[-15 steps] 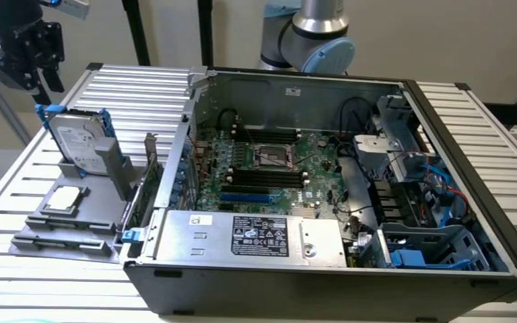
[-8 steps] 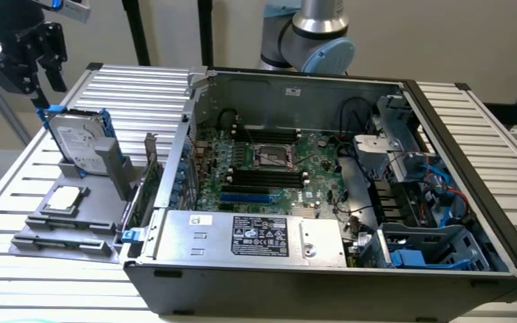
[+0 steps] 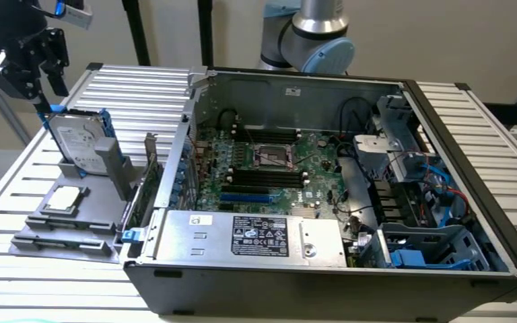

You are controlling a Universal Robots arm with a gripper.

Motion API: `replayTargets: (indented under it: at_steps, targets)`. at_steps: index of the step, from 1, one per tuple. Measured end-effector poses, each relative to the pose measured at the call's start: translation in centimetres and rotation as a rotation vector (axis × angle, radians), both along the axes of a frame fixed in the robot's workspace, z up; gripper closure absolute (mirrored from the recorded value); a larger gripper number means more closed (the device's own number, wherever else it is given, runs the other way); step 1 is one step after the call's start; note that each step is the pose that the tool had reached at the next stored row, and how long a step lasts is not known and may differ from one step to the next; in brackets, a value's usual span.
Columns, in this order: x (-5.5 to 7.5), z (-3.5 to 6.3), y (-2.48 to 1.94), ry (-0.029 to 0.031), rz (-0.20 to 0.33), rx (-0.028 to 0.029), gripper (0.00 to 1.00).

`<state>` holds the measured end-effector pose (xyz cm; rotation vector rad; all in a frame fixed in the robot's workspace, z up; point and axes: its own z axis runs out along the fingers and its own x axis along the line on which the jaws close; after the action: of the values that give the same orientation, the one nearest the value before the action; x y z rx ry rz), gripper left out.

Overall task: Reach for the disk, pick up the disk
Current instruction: 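Pick up the disk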

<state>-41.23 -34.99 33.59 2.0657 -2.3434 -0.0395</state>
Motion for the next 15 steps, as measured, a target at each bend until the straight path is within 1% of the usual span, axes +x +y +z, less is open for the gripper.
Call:
replayTargets:
  at_steps: [4, 11, 15]
  targets:
    - [0.0, -0.41, -0.12, 0.0, 0.002, 0.0, 0.46]
    - [0.0, -1.65, -0.22, -0.0001, 0.01, 0.0, 0.46]
    - [0.0, -2.31, -0.35, -0.0015, 0.018, 0.0003, 0.46]
